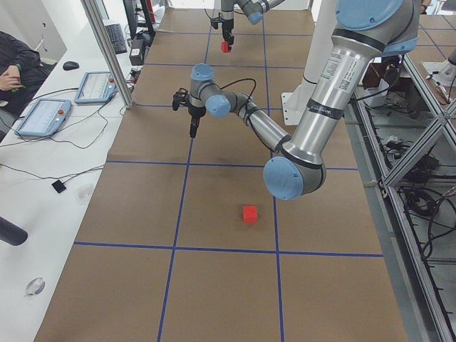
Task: Form red blocks into L shape at center
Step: 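Carry the red cube with the right gripper beside the centre cube, then lower the cube nearer the robot against the centre cube, open right gripper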
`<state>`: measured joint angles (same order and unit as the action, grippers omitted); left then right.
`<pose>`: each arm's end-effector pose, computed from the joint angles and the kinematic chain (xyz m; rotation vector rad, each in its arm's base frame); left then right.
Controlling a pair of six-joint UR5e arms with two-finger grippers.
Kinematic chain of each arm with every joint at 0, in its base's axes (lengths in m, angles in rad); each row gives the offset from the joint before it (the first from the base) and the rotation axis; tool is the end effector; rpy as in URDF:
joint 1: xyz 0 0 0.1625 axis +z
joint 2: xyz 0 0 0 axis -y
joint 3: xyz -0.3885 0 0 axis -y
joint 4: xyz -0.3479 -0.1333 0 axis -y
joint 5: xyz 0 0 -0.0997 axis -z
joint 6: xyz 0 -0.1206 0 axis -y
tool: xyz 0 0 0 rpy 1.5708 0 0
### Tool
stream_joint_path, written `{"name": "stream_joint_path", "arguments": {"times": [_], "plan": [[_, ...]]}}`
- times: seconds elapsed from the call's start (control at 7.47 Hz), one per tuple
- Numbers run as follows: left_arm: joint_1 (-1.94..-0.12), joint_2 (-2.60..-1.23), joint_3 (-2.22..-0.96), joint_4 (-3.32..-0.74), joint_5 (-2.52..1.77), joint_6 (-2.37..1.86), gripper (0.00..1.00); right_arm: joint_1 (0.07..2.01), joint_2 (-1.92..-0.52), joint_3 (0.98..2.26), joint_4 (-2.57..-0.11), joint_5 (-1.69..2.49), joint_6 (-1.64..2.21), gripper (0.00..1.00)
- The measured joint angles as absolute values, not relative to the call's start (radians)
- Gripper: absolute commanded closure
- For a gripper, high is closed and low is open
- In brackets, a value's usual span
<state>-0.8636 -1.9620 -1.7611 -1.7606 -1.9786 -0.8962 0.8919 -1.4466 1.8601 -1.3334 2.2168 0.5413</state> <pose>0.3167 -0.5021 0.3404 0.2503 0.8148 -0.0202 -0.2695 -0.4306 0.4244 0.1582 -0.8728 -0.3386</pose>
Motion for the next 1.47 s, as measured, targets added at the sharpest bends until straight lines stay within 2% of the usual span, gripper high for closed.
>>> {"name": "stream_joint_path", "arguments": {"times": [0.4, 0.67, 1.07, 1.47], "plan": [[-0.906, -1.85, -1.748, -1.877, -1.981, -0.854, 0.0, 0.684, -1.171, 1.853, -1.425, 2.132, 0.87, 1.0], [-0.979, -1.807, -1.723, -1.889, -2.005, -0.721, 0.0, 0.547, -1.052, 1.82, -1.437, 1.976, 1.021, 1.0], [-1.141, -1.757, -1.68, -1.909, -2.173, -0.598, 0.0, 0.485, -0.847, 1.625, -1.44, 1.916, 1.192, 1.0], [-1.173, -1.698, -1.673, -1.969, -2.197, -0.586, 0.0, 0.465, -0.729, 1.472, -1.44, 1.874, 1.281, 1.0]]}}
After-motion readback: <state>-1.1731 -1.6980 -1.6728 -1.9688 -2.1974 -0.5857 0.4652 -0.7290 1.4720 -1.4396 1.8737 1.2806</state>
